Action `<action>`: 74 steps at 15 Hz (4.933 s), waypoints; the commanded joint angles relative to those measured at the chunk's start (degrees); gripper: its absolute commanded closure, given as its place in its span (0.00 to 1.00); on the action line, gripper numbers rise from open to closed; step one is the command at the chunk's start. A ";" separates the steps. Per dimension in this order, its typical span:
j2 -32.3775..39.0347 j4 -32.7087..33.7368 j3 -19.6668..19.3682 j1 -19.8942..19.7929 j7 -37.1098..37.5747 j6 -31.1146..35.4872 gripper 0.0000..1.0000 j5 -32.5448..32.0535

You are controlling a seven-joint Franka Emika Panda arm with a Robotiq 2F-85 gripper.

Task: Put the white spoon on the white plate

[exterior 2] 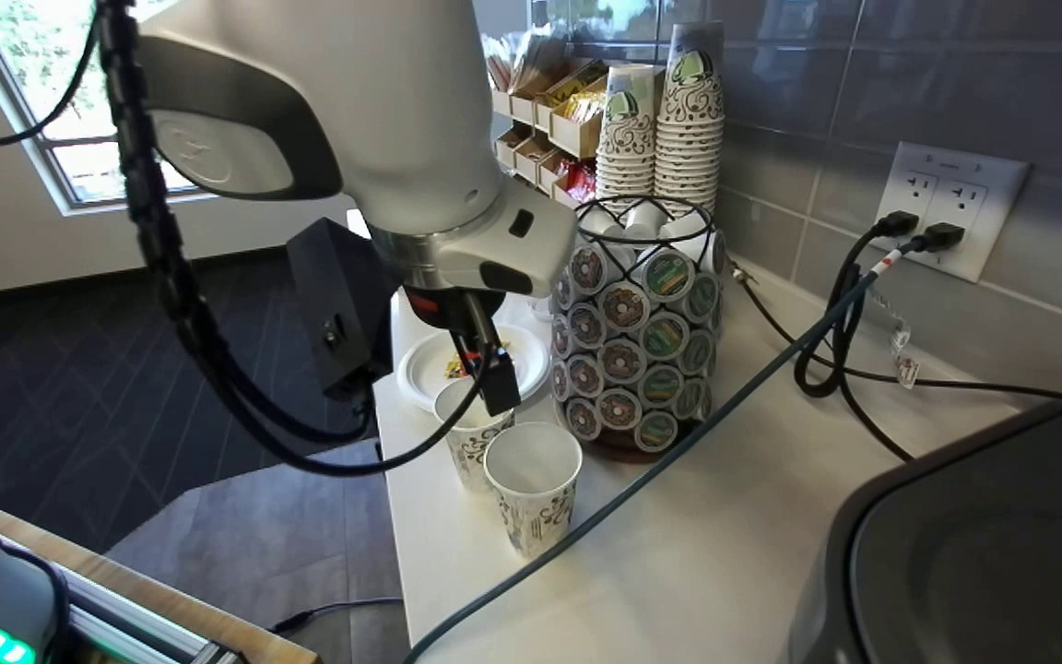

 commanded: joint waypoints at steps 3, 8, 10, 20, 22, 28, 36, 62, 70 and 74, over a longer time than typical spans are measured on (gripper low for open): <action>7.02 2.95 1.73 -2.14 -6.57 0.78 0.00 7.46; 10.09 4.67 4.59 -5.39 -8.50 0.25 0.15 11.41; 10.52 4.88 5.84 -6.58 -8.42 0.34 0.34 11.59; 8.97 5.05 9.29 -10.15 -5.67 0.09 0.38 8.15; 8.75 5.14 9.36 -10.45 -4.75 -0.02 0.40 7.07; 7.98 4.96 9.54 -11.18 -1.07 -1.68 0.46 2.44; 7.51 5.48 9.98 -11.56 -2.55 -7.32 0.54 1.86; 10.07 4.61 12.80 -12.50 -11.89 1.97 0.68 11.15; 9.87 4.12 13.34 -12.62 -11.86 2.59 1.00 10.44; 8.70 3.56 13.32 -12.55 -11.65 2.50 0.99 9.54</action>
